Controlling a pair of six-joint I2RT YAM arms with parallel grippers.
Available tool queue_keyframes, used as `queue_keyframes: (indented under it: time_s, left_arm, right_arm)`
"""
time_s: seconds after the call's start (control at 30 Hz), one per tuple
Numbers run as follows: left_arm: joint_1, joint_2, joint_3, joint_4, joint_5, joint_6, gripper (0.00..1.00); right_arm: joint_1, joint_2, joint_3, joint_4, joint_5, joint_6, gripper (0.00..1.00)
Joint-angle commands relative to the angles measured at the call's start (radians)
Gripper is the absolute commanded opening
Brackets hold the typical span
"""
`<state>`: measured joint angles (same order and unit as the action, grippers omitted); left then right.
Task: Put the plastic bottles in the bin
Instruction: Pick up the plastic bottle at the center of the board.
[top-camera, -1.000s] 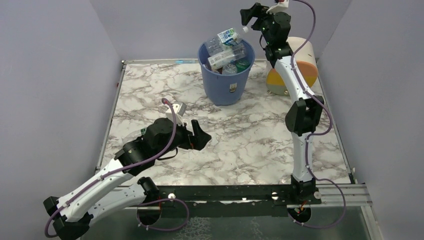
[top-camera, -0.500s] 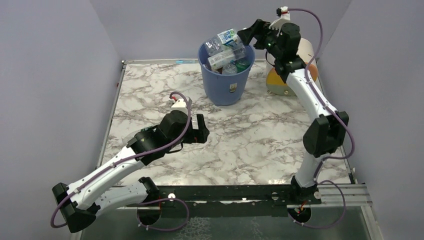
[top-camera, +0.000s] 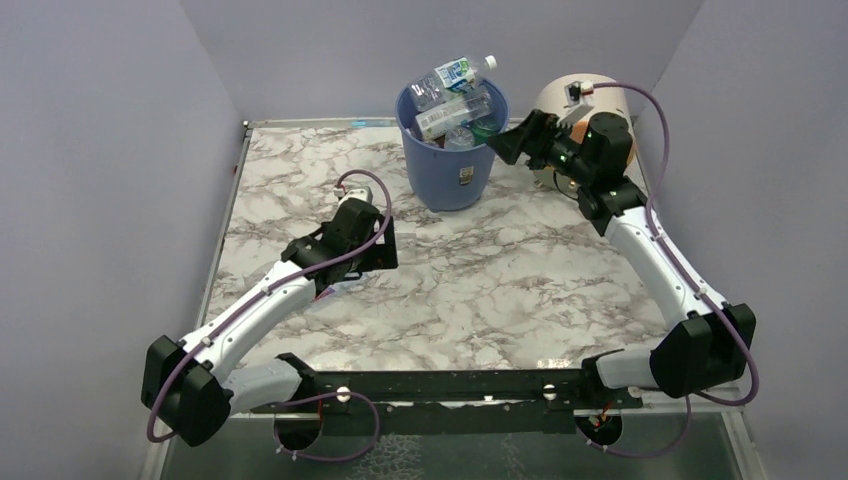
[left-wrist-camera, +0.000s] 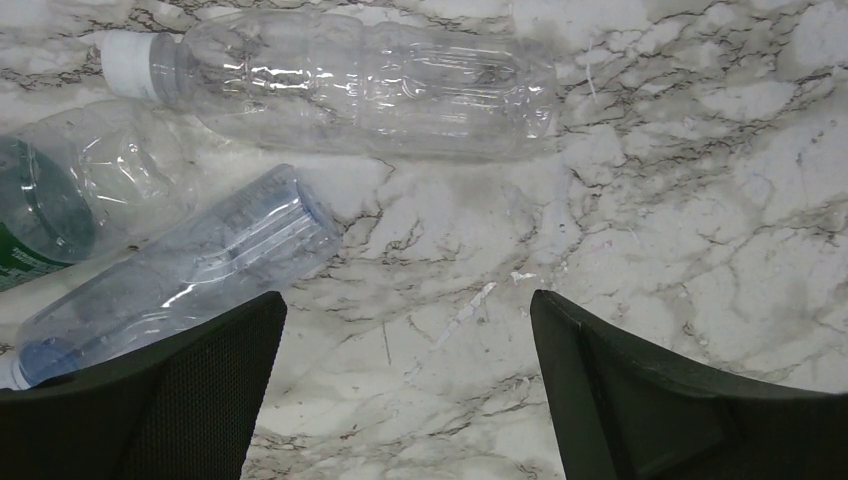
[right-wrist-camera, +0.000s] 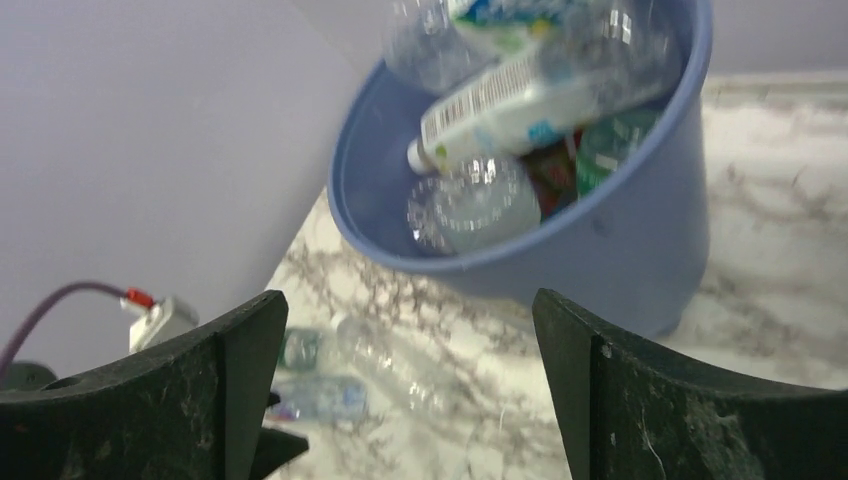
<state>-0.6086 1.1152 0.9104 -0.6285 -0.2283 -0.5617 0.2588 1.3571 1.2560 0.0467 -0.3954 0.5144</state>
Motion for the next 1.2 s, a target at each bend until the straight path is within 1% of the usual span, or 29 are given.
queue_keyframes:
  time_s: [0.0,0.17,0.37,0.63,0.9,1.17]
  left_arm:
    - [0.031,0.023,-0.010,0.011,-0.005,0.030,0.99]
    - [0.095,0.047,-0.038,0.014,-0.012,0.031,0.99]
    - [0.154,0.078,-0.043,0.014,-0.028,0.037,0.99]
    - [0.159,0.073,-0.129,0.049,-0.014,-0.022,0.99]
    - [0.159,0.126,-0.179,0.093,0.014,-0.013,0.99]
    - [0.157,0.146,-0.214,0.152,0.085,-0.026,0.99]
  right_arm:
    - [0.002,-0.043,-0.107,-0.033,-0.139,0.041,0.94]
    - [0.003,-0.088,-0.207,-0.015,-0.179,0.046,0.94]
    - [0.003,-0.116,-0.265,-0.009,-0.215,0.038,0.94]
    - [0.003,-0.131,-0.305,-0.016,-0.256,0.024,0.94]
    - [0.003,-0.130,-0.320,-0.025,-0.269,0.009,0.94]
    - [0.003,-0.128,-0.340,-0.025,-0.272,0.013,0.93]
